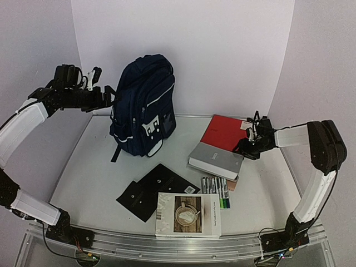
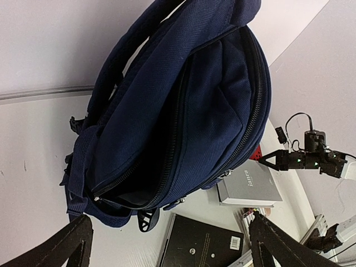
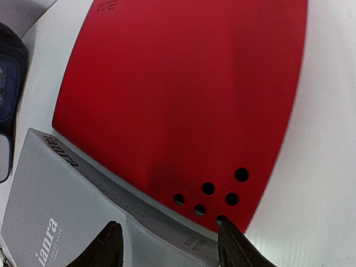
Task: Pack the student bag
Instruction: Move the book to the center of the board.
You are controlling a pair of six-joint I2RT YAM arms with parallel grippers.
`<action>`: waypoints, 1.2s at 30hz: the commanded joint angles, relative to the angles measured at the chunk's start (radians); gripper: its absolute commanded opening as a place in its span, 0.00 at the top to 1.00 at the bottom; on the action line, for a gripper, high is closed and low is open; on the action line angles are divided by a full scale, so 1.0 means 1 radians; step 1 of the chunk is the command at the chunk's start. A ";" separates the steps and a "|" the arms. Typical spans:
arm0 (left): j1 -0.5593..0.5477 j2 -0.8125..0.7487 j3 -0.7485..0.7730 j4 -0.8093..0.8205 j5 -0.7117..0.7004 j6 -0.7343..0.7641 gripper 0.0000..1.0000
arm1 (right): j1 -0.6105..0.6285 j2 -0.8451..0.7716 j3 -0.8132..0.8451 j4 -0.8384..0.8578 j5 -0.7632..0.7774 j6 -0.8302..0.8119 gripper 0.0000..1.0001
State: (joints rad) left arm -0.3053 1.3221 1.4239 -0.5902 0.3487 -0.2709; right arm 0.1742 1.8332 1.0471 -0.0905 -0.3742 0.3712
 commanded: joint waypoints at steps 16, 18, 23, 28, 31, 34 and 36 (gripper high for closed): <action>0.049 -0.046 -0.040 0.049 0.017 -0.024 0.02 | 0.223 -0.094 0.081 -0.069 0.302 -0.111 0.37; 0.055 -0.053 -0.046 0.049 0.019 -0.021 0.02 | 0.222 -0.130 0.083 -0.109 0.461 -0.187 0.31; 0.071 -0.057 -0.066 0.076 0.044 -0.022 0.01 | 0.223 -0.126 0.104 -0.149 0.629 -0.324 0.27; 0.087 -0.048 -0.073 0.097 0.079 -0.019 0.01 | 0.223 -0.062 0.139 -0.168 0.709 -0.465 0.25; 0.100 -0.043 -0.081 0.103 0.084 -0.014 0.01 | 0.224 -0.042 0.129 -0.166 0.736 -0.515 0.23; 0.126 -0.041 -0.094 0.109 0.099 -0.022 0.01 | 0.227 -0.018 0.121 -0.164 0.723 -0.536 0.23; 0.141 -0.045 -0.105 0.116 0.106 -0.030 0.01 | 0.238 0.000 0.116 -0.164 0.730 -0.544 0.23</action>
State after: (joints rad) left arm -0.1957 1.2961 1.3350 -0.5265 0.4235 -0.2891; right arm 0.3983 1.7999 1.1584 -0.2413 0.3043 -0.1084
